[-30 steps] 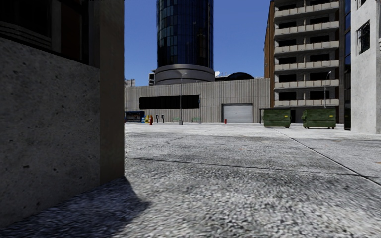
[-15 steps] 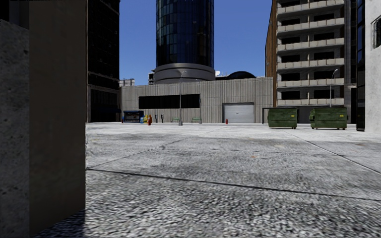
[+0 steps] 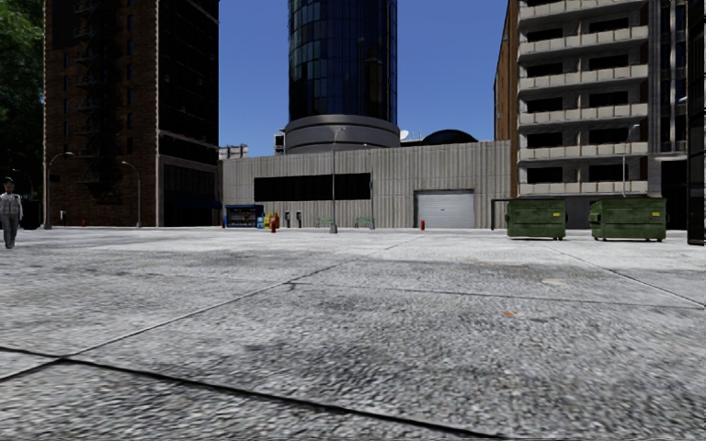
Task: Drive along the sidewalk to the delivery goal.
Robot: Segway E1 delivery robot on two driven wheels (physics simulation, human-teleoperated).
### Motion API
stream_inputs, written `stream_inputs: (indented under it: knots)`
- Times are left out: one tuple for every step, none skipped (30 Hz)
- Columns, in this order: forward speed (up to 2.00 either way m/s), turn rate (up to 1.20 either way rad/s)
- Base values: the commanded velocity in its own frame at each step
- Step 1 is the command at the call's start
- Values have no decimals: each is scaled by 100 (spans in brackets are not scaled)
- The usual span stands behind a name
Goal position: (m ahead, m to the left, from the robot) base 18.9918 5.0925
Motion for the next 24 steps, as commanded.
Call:
stream_inputs:
  knots:
    - [200,0]
    - [200,8]
    - [200,8]
    - [200,17]
    - [200,20]
    - [200,20]
    - [200,21]
    - [200,22]
    - [200,22]
    - [200,22]
    - [200,22]
    - [200,22]
    - [200,22]
    - [200,22]
    - [200,22]
    - [200,23]
    - [200,23]
    - [200,25]
    - [200,25]
    - [200,25]
    - [200,25]
    - [200,25]
    - [200,25]
    - [200,25]
